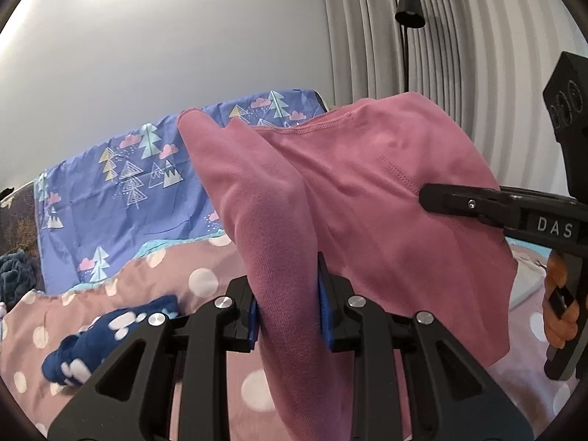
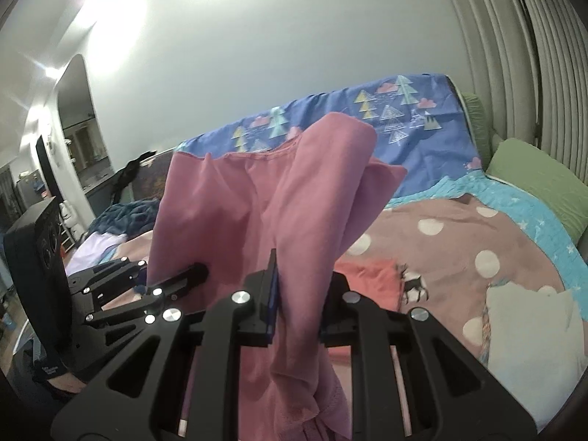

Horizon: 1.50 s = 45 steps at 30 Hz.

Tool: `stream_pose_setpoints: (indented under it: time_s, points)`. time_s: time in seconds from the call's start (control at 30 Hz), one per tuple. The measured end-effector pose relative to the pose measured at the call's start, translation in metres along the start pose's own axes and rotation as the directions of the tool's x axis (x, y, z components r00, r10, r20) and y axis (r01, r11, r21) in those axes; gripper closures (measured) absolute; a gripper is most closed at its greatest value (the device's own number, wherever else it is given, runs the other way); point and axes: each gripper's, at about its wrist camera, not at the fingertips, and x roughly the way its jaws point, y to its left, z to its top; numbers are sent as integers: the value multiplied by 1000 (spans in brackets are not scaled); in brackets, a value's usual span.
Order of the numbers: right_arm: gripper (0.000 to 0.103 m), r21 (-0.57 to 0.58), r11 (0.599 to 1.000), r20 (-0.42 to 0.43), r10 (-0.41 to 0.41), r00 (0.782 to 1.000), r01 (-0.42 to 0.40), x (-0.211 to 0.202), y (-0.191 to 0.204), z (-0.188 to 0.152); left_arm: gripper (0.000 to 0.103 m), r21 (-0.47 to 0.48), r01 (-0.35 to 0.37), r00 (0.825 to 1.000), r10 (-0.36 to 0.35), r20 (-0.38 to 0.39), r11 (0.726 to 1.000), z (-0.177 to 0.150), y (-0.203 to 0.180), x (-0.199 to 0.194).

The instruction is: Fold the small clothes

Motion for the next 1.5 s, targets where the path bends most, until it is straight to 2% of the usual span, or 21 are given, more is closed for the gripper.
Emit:
stream_pose_setpoints:
  time_s: [0.17, 0.3, 0.53, 0.6, 0.63, 0.67, 0.7, 0.73, 0.77, 0.8, 0.83, 0.93, 0.97, 1.03, 1.07, 1.17, 1.23, 1.27, 1.33, 1.5]
  points:
    - [87, 11, 999, 25, -38, 999, 38, 45, -28, 6, 78, 40, -23, 1000, 23, -4, 999, 14, -2, 55]
    - [87, 56, 997, 3, -55, 998, 55, 85, -51, 5, 78, 60, -40, 999, 41, -16, 997, 16, 1, 92]
    - [87, 94, 991, -89, -88, 992, 97, 172, -72, -14, 77, 94, -104, 991, 111, -75, 990, -9, 14, 156]
    - [83, 75, 987, -110, -132, 985, 141, 188, -73, -24, 70, 112, -129, 983, 142, -116, 985, -16, 17, 176]
    - [80, 59, 975, -140, -205, 969, 214, 199, -76, -33, 67, 122, -132, 979, 149, -138, 984, -20, 17, 182]
    - [66, 56, 962, -164, -255, 953, 267, 204, -79, -39, 61, 142, -159, 970, 181, -162, 977, -28, 19, 189]
    - [56, 39, 929, -209, -353, 912, 368, 211, -87, -51, 57, 155, -190, 963, 215, -164, 969, -34, 21, 191]
    - [54, 26, 913, -225, -392, 892, 407, 213, -92, -58, 54, 159, -208, 958, 234, -168, 965, -41, 25, 192]
    - [54, 16, 905, -234, -410, 882, 425, 212, -97, -66, 47, 144, -210, 953, 236, -191, 967, -51, 31, 192]
    - [54, 12, 904, -244, -413, 878, 428, 207, -100, -75, 45, 119, -195, 951, 218, -220, 973, -62, 37, 190]
    - [54, 26, 909, -252, -397, 883, 416, 200, -103, -85, 45, 110, -185, 950, 207, -235, 976, -67, 40, 189]
    - [52, 73, 933, -245, -327, 913, 353, 165, -96, -110, 45, 88, -148, 944, 167, -283, 985, -94, 44, 177]
    - [46, 75, 937, -238, -316, 918, 342, 152, -92, -117, 45, 73, -125, 947, 141, -289, 989, -102, 44, 169]
    - [39, 76, 948, -223, -286, 932, 309, 121, -81, -131, 40, 60, -105, 953, 118, -279, 993, -112, 38, 146]
    - [36, 75, 954, -214, -271, 939, 292, 102, -74, -139, 33, 60, -91, 959, 104, -263, 994, -115, 32, 131]
    - [26, 57, 953, -182, -283, 942, 297, 52, -48, -153, 17, 50, -49, 982, 58, -180, 998, -121, 11, 81]
    - [19, 23, 944, -155, -323, 934, 330, 19, -30, -162, 12, 40, -51, 988, 56, -143, 998, -120, 0, 55]
    - [11, 8, 938, -131, -342, 930, 346, 3, -21, -166, 3, 25, -48, 991, 51, -126, 999, -118, -5, 36]
    - [2, -19, 923, -73, -385, 920, 384, -33, -3, -176, 1, -5, -28, 995, 27, -93, 1000, -117, -12, 2]
    - [2, -41, 891, 15, -453, 892, 453, -102, 31, -188, 1, -7, -5, 1000, 5, -26, 1000, -120, -39, -79]
